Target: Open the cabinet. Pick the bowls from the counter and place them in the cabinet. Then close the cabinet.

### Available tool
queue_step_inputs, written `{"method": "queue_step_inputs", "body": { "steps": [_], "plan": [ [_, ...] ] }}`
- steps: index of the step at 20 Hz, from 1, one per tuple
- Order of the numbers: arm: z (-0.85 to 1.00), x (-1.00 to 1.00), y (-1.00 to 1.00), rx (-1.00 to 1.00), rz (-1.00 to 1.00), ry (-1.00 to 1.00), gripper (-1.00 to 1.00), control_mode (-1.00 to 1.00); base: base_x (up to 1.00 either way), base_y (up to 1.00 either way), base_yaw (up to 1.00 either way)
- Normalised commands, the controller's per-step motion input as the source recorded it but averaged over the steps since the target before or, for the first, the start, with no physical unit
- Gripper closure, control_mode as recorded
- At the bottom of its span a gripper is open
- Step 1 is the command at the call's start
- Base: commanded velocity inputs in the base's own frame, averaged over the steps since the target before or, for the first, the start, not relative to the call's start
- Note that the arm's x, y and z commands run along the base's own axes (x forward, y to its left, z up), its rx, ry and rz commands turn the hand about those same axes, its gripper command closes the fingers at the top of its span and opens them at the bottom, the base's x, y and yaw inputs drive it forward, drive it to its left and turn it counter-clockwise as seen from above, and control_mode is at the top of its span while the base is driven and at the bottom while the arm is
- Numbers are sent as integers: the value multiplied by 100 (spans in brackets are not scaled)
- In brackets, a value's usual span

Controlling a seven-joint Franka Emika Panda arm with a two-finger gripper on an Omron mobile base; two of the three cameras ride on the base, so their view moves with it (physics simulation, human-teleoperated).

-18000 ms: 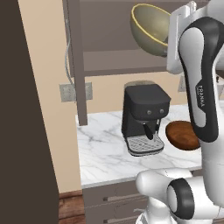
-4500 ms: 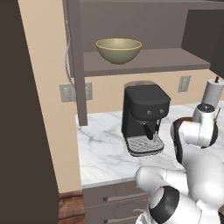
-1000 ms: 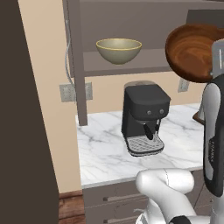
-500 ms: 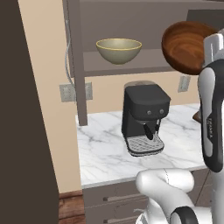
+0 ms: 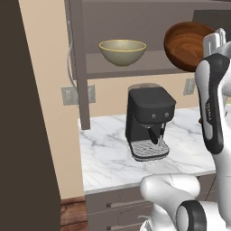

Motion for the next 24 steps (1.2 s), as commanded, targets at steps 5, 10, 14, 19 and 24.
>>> {"method": "queue_step_inputs", "body": {
  "steps": [5, 10, 14, 19, 24],
  "plan": [
    [-15, 43, -33, -1, 0, 0, 100, -100, 0, 0, 0],
    [-14, 61, -13, -1, 0, 0, 100, -100, 0, 0, 0],
    [-1, 75, -3, 0, 0, 0, 100, -100, 0, 0, 0],
    [-1, 69, 0, 0, 0, 0, 100, -100, 0, 0, 0],
    [-2, 50, -6, 1, 0, 0, 100, -100, 0, 0, 0]
  ]
}}
